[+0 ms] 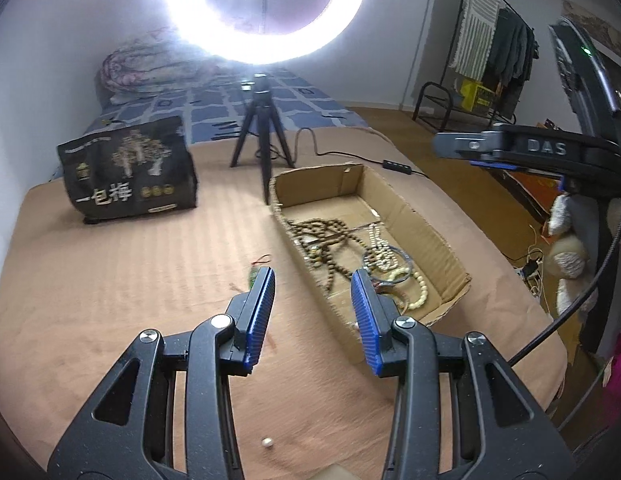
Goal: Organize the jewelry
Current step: 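Open the right gripper over the box and withdraw both grippers, then move the right gripper to the green jade pendant while the left regrasps the earring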
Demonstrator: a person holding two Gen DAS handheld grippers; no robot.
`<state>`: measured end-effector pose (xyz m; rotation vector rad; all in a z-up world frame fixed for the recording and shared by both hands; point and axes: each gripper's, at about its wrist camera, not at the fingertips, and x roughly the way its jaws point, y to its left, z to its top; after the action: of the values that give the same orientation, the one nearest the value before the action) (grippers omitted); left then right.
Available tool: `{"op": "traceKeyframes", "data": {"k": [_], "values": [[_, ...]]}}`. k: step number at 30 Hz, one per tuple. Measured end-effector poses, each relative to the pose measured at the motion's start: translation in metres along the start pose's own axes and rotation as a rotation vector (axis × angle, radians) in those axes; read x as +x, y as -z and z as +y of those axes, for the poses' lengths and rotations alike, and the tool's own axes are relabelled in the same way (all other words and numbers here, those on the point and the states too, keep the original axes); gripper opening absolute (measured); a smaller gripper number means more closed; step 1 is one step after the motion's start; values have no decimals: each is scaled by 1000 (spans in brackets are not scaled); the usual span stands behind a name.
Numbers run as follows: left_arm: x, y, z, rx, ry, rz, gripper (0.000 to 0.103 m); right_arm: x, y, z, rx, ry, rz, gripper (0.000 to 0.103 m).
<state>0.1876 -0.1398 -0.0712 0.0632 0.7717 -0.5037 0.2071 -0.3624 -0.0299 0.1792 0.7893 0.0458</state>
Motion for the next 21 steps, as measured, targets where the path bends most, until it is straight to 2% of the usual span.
{"op": "traceKeyframes", "data": {"k": [9,14,21], "values": [[-26,17,38,-41,-40,-11,40,-24,8,24,-18,-67,-40,62],[-31,39,56,-56,-49,13,40,-31,17,45,-53,-118,-42,62],[-33,75,61,-42,-37,67,40,-23,23,74,-96,-151,-14,62]]}}
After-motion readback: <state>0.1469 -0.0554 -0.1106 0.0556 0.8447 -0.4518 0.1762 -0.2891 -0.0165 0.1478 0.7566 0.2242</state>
